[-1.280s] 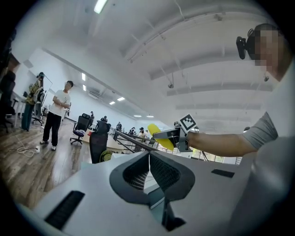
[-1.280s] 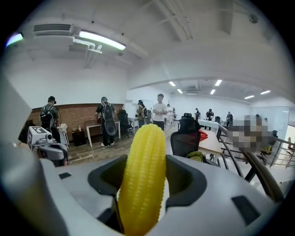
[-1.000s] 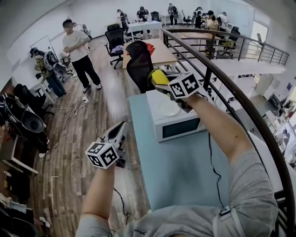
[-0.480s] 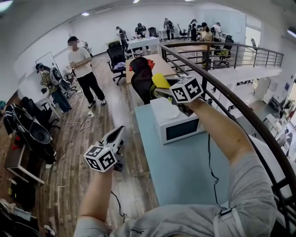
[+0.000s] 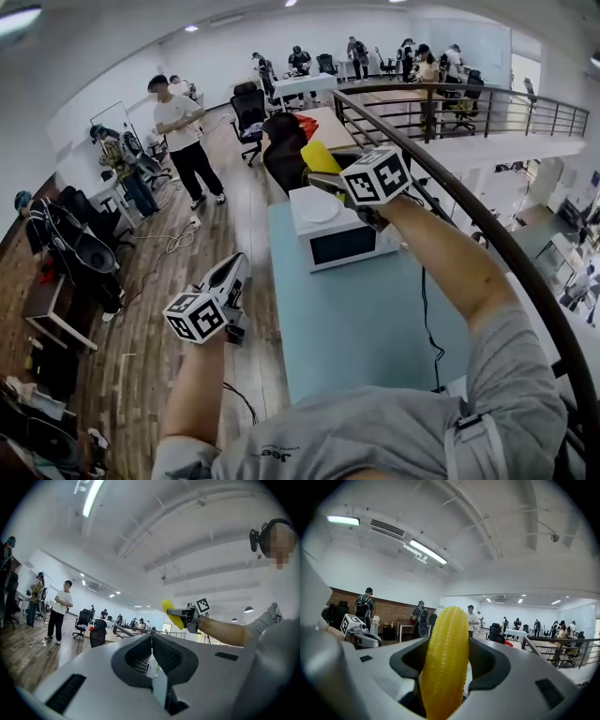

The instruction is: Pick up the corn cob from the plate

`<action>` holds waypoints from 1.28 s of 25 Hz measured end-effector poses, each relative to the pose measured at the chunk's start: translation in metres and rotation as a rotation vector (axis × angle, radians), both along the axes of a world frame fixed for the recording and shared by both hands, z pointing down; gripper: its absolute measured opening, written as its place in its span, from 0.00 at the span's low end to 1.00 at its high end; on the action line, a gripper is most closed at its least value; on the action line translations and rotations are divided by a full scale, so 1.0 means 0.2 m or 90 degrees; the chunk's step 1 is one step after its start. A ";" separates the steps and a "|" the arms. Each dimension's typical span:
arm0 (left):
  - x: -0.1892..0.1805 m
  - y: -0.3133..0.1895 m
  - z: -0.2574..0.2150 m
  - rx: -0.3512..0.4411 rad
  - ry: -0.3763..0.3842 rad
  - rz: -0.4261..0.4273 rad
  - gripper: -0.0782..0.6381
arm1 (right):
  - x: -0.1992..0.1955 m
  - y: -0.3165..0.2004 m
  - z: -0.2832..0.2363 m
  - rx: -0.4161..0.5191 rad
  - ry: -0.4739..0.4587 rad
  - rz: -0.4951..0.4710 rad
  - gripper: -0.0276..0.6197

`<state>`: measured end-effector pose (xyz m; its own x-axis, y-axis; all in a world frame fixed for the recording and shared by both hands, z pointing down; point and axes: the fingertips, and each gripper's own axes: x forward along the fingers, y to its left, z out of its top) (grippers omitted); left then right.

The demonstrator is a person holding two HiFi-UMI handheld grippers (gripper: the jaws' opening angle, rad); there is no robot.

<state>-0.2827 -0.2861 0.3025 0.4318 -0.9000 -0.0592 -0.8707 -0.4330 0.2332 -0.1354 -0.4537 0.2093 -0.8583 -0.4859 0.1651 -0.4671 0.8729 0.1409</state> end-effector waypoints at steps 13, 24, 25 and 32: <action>0.63 0.33 -0.02 0.016 -0.035 0.025 0.14 | 0.54 0.56 -0.02 0.010 -0.065 -0.082 0.45; 0.81 0.51 0.20 -0.037 -0.033 0.025 0.14 | 0.68 0.84 0.28 -0.019 -0.068 -0.141 0.45; 0.81 0.52 0.22 -0.041 -0.034 0.028 0.14 | 0.69 0.84 0.31 -0.024 -0.070 -0.141 0.45; 0.81 0.52 0.39 -0.070 -0.037 0.057 0.14 | 0.70 0.91 0.62 -0.083 -0.078 -0.123 0.45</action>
<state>-0.1215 -0.1825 0.3799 0.5104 -0.8575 0.0648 -0.8431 -0.4842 0.2339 0.0038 -0.2709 0.3323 -0.9505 -0.2925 0.1046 -0.2967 0.9546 -0.0267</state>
